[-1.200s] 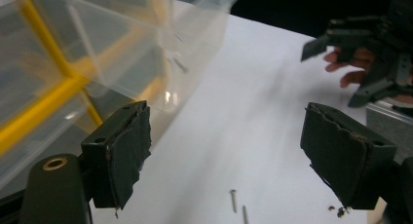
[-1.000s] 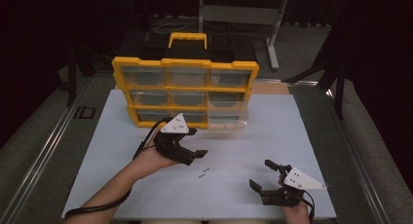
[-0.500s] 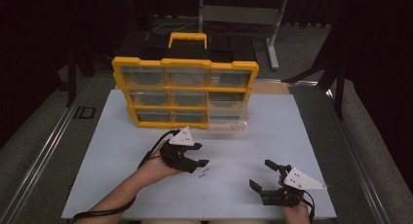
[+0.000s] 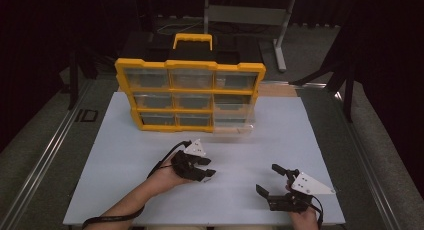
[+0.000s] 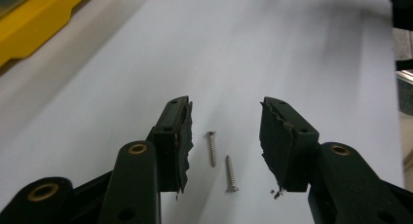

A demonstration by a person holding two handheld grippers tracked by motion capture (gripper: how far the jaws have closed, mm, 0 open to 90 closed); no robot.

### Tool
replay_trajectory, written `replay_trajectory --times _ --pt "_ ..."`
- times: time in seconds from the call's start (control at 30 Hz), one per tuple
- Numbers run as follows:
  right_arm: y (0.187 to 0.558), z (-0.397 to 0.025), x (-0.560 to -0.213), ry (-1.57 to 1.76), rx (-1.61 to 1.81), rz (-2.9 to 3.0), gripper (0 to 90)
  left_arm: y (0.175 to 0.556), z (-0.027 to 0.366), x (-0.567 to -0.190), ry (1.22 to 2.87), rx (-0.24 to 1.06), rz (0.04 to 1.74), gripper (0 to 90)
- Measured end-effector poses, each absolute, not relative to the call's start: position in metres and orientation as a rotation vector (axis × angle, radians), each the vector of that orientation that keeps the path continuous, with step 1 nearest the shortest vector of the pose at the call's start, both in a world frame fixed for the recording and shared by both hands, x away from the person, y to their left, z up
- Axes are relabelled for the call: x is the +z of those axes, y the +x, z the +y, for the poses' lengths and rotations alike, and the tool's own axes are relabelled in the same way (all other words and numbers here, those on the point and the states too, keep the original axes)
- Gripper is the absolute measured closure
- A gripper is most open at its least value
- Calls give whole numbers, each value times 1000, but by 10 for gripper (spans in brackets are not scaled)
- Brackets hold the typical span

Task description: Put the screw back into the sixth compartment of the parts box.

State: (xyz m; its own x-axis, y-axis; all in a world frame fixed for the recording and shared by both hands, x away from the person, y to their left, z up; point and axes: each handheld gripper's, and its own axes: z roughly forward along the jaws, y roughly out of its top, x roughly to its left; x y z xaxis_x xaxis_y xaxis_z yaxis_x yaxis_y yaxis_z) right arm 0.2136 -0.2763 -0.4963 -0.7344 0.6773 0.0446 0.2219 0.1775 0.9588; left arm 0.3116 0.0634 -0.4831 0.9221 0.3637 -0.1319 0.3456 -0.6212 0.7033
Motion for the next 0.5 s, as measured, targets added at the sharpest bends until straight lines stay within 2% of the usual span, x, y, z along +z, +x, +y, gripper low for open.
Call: replay_trajectory --times 0.13,0.5 --pt "214 -276 -496 844 1580 2071 105 313 62 -489 2303 25 512 609" --pt "213 -276 -496 845 1581 2070 106 318 56 -504 2349 16 523 666"
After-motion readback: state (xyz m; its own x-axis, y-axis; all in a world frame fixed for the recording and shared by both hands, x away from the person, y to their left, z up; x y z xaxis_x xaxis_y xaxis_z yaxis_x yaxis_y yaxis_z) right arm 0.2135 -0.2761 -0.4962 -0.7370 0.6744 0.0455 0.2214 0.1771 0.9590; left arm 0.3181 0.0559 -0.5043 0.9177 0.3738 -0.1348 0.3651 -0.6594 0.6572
